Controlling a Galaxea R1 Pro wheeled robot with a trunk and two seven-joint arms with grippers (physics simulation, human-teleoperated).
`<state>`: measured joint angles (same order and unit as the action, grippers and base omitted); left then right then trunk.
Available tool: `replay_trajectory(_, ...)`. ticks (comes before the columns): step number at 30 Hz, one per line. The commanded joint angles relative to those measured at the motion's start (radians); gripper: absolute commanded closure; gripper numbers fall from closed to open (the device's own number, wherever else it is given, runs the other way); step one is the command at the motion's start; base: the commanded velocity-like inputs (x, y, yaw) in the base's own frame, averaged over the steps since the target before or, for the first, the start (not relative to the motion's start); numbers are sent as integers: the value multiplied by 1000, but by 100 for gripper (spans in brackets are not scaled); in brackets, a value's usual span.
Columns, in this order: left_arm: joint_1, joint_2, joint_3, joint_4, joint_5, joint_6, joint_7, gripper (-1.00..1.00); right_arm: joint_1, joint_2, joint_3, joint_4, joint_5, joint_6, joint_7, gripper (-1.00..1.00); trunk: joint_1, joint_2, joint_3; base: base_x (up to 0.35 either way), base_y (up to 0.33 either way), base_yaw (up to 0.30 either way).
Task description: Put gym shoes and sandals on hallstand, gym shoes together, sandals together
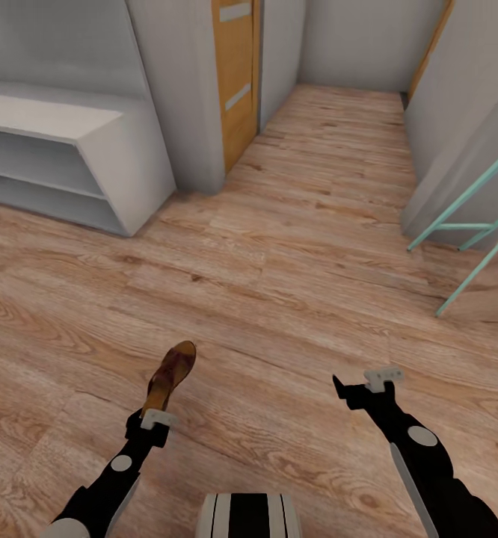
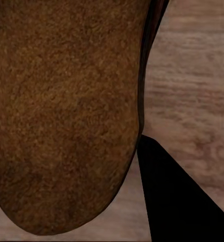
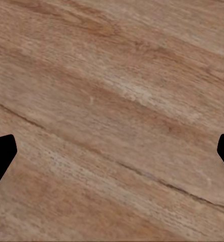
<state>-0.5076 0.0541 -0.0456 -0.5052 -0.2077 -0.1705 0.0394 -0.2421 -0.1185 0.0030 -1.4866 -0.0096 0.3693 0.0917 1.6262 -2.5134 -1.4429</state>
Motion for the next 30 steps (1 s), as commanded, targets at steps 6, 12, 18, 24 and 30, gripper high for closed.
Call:
replay_trajectory(6,7,0,27,1,30,-7,6,100,0,3,1,-1,0,4,1,-100,-3,1,23,0,0,0)
replay_trajectory(12,49,7,89,2,141,-99,6,100,0,3,0,0,2,2,-1,-100,-6,3,54,0,0,0)
replay_trajectory(18,80,10,114,-1,154,-115,5,100,2,3,0,5,4,-1,-1,-100,-8,4,87,0,0,0)
replay_trajectory(24,98,12,133,-13,157,-119,4,100,3,2,-25,14,5,-2,-2,-100,-11,5,119,0,0,0)
replay_trajectory(30,102,13,176,-31,157,-119,4,100,4,-1,-54,31,6,-4,-1,-100,-14,7,152,0,0,0)
